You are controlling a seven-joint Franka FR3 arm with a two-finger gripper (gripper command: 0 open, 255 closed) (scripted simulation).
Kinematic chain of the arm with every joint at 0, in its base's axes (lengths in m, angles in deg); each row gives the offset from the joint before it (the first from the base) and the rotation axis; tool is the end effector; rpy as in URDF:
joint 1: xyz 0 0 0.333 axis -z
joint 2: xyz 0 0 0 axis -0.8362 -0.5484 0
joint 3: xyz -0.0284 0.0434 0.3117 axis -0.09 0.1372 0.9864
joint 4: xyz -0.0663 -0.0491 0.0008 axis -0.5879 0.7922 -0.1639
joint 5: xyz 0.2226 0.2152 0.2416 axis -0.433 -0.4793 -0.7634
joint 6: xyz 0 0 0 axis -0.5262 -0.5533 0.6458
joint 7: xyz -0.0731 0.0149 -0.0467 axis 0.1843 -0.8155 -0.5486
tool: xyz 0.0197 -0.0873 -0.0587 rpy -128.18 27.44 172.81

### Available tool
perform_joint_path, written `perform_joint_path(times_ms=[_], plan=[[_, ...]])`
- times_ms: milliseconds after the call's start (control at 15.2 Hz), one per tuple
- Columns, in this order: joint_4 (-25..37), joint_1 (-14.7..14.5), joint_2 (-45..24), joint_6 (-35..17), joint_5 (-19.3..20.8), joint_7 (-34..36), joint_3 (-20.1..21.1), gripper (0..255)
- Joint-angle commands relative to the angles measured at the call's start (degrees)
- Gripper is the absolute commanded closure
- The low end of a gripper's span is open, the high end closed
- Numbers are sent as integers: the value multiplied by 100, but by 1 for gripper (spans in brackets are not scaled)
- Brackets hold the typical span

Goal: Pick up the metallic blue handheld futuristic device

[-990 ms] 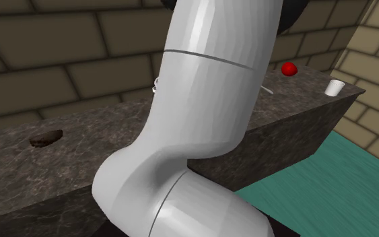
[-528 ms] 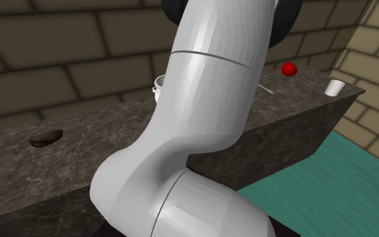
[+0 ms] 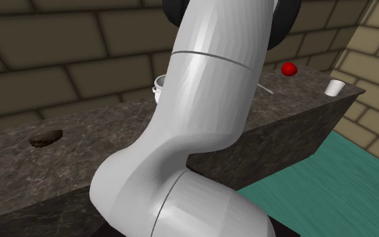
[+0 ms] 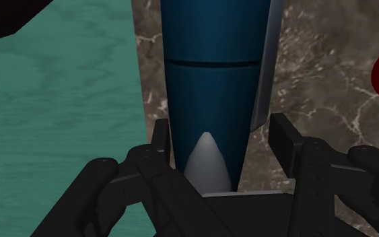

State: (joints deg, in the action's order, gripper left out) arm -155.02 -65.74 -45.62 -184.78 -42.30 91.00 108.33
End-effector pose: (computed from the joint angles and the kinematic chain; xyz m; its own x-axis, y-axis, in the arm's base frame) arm 0.4953 0.2994 0.1401 0.8722 -0.4827 0.0792 -0.4891 -0.8630 0.1263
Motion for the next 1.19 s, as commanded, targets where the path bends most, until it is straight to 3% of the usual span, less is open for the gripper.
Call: perform_joint_path(times_ms=[0,1122], plan=[[-4,0,-6,-1,0,0,-2,255],[-199,336,895,631,-611,-468,457,255]])
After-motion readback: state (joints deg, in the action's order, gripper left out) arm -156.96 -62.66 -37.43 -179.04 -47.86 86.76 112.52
